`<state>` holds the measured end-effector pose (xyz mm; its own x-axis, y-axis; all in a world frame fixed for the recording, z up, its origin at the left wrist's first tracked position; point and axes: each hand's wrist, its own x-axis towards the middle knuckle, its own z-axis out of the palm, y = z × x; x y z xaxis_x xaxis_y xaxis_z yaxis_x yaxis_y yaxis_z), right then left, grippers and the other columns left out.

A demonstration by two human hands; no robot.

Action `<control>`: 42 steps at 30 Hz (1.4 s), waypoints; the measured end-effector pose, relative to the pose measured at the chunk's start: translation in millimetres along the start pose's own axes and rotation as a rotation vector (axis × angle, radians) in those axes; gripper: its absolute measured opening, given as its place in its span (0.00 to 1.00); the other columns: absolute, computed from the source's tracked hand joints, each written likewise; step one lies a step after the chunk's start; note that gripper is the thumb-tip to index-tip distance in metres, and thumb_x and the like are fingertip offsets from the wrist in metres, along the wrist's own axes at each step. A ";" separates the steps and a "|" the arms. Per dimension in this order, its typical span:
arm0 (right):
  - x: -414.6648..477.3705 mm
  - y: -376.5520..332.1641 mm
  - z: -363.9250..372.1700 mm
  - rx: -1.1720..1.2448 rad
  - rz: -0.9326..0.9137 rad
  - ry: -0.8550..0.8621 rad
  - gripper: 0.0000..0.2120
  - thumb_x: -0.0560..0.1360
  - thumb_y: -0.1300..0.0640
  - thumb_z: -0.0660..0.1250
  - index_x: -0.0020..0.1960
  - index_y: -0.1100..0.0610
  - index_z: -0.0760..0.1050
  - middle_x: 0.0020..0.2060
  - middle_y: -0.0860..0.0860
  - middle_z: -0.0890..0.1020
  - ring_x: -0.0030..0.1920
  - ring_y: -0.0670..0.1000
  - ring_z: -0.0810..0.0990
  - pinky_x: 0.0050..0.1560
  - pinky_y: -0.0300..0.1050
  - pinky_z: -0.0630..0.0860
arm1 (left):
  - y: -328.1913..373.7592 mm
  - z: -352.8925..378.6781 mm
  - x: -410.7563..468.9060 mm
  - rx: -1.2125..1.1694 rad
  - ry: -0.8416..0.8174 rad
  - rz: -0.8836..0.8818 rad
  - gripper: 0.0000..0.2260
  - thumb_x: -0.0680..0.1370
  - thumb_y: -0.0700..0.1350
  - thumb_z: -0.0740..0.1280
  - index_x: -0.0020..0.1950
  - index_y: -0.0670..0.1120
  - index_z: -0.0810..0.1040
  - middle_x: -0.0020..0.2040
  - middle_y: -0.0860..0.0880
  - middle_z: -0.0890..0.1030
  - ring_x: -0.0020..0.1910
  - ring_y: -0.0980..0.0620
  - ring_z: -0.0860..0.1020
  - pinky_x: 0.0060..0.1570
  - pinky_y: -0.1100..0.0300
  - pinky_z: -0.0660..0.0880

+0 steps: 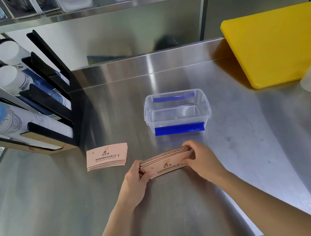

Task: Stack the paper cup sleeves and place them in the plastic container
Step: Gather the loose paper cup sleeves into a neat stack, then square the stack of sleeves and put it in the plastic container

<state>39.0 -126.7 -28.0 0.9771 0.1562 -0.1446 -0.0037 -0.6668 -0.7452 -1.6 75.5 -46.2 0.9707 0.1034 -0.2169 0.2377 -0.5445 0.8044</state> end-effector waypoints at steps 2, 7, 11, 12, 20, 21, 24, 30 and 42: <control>-0.3 2.6 -3.7 0.049 0.029 -0.037 0.12 0.70 0.63 0.71 0.52 0.57 0.75 0.46 0.49 0.79 0.45 0.47 0.75 0.49 0.38 0.75 | -1.1 -0.3 0.5 -0.032 0.007 -0.010 0.07 0.75 0.39 0.65 0.43 0.51 0.71 0.36 0.56 0.77 0.30 0.58 0.74 0.32 0.65 0.69; -0.5 9.4 -2.7 0.135 0.040 -0.113 0.08 0.72 0.64 0.69 0.49 0.55 0.74 0.47 0.52 0.80 0.33 0.44 0.75 0.33 0.31 0.75 | -3.7 -0.2 -1.4 -0.067 0.018 -0.018 0.11 0.75 0.38 0.65 0.43 0.54 0.71 0.36 0.56 0.77 0.31 0.57 0.73 0.32 0.65 0.70; -1.8 14.6 3.4 0.251 0.052 -0.102 0.11 0.74 0.64 0.67 0.56 0.60 0.77 0.50 0.56 0.79 0.32 0.47 0.79 0.37 0.33 0.79 | -6.4 1.5 -4.7 -0.044 0.033 -0.004 0.11 0.76 0.38 0.63 0.40 0.55 0.73 0.37 0.52 0.77 0.33 0.53 0.73 0.36 0.67 0.70; -1.8 15.3 4.7 0.263 0.050 -0.102 0.10 0.74 0.63 0.66 0.55 0.61 0.78 0.50 0.57 0.79 0.33 0.48 0.79 0.39 0.35 0.80 | -6.6 1.5 -5.6 -0.032 0.045 0.004 0.09 0.76 0.38 0.62 0.42 0.52 0.74 0.38 0.51 0.77 0.34 0.53 0.73 0.35 0.70 0.71; 0.7 10.1 13.4 0.245 0.021 -0.118 0.05 0.75 0.62 0.66 0.50 0.60 0.78 0.48 0.54 0.78 0.37 0.51 0.82 0.49 0.46 0.81 | -14.1 -2.7 -9.4 0.099 0.159 0.064 0.08 0.77 0.40 0.62 0.50 0.37 0.77 0.41 0.51 0.71 0.38 0.48 0.72 0.41 0.63 0.68; 0.9 7.9 14.1 0.246 0.018 -0.121 0.04 0.75 0.62 0.66 0.49 0.59 0.78 0.47 0.54 0.77 0.37 0.51 0.81 0.48 0.44 0.81 | -14.5 -4.1 -10.5 0.099 0.166 0.058 0.07 0.77 0.40 0.62 0.48 0.37 0.77 0.41 0.50 0.71 0.38 0.48 0.72 0.40 0.65 0.67; 3.3 -0.1 18.5 0.270 0.011 -0.109 0.06 0.74 0.63 0.67 0.50 0.57 0.78 0.49 0.55 0.79 0.43 0.53 0.80 0.48 0.47 0.80 | -14.4 -10.1 -14.1 0.015 0.209 0.033 0.05 0.77 0.40 0.62 0.47 0.41 0.77 0.43 0.49 0.72 0.39 0.52 0.72 0.39 0.75 0.68; 14.0 -37.9 31.2 0.443 0.030 -0.104 0.08 0.72 0.65 0.68 0.44 0.54 0.73 0.41 0.53 0.80 0.29 0.47 0.74 0.27 0.31 0.73 | -10.8 -42.3 -14.9 -0.396 0.344 -0.090 0.11 0.75 0.35 0.63 0.45 0.51 0.79 0.47 0.47 0.82 0.45 0.49 0.78 0.51 0.61 0.73; 62.8 -110.5 84.5 0.636 0.255 -0.170 0.09 0.69 0.64 0.71 0.45 0.59 0.72 0.36 0.55 0.80 0.28 0.49 0.75 0.30 0.40 0.73 | -25.0 -122.8 19.7 -0.372 0.567 -0.324 0.07 0.72 0.42 0.69 0.47 0.41 0.83 0.45 0.42 0.85 0.45 0.43 0.81 0.52 0.48 0.77</control>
<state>82.7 18.4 -9.8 0.8824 0.1983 -0.4268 -0.4028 -0.1509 -0.9028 15.8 193.3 -2.7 0.6953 0.6785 -0.2372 0.4128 -0.1068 0.9046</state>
